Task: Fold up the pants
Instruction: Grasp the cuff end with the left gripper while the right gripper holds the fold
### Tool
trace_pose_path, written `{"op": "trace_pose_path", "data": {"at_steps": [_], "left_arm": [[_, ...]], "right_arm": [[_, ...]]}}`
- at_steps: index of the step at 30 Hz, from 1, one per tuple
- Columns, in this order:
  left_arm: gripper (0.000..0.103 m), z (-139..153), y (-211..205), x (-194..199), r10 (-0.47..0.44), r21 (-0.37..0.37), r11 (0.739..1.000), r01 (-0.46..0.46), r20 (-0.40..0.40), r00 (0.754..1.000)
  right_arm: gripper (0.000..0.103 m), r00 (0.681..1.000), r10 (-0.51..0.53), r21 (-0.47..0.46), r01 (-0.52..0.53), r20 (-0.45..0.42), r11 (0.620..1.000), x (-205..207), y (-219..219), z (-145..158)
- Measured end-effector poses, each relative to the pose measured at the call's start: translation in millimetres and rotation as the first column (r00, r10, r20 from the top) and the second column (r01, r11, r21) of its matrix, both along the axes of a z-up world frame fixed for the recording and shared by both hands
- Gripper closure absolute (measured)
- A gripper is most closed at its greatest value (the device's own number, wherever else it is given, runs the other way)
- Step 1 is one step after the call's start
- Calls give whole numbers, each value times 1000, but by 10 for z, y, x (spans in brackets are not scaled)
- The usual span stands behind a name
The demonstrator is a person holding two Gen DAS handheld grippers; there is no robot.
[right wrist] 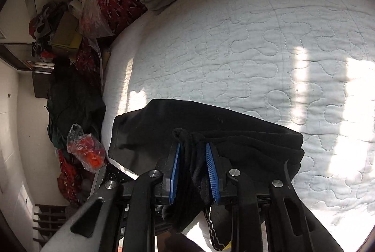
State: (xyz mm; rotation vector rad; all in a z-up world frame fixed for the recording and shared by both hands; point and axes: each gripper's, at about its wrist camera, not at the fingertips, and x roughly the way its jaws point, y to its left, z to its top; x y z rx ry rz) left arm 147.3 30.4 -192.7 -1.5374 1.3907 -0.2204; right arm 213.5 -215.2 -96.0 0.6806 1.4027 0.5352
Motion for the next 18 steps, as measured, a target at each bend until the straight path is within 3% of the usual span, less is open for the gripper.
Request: {"op": "trace_pose_path", "data": {"at_steps": [3,7,12,16,18], "left_arm": [[91,30,18,9,-6,7,1000,6,-4,1000],[62,177,151,-55,23,71,997,-23,8,1000],[62,379,284,-61,25,140,990,-33,61,998],[62,538,273,-83,2,219,976,-22,94,996],[62,597,268,-111,-35,259,966,4,115,993]], "right_arm": [[68,1000,-14,-9,14,5,1000,-19,66,-55],[64,999,-33,-8,33,8,999,-45,38,-13],[63,998,-61,-3,61,31,998,-104,-37,74],[58,996,-67,79,62,61,995,-200,-64,207],[58,992,-76,78,68,96,995,-274,-82,325]]}}
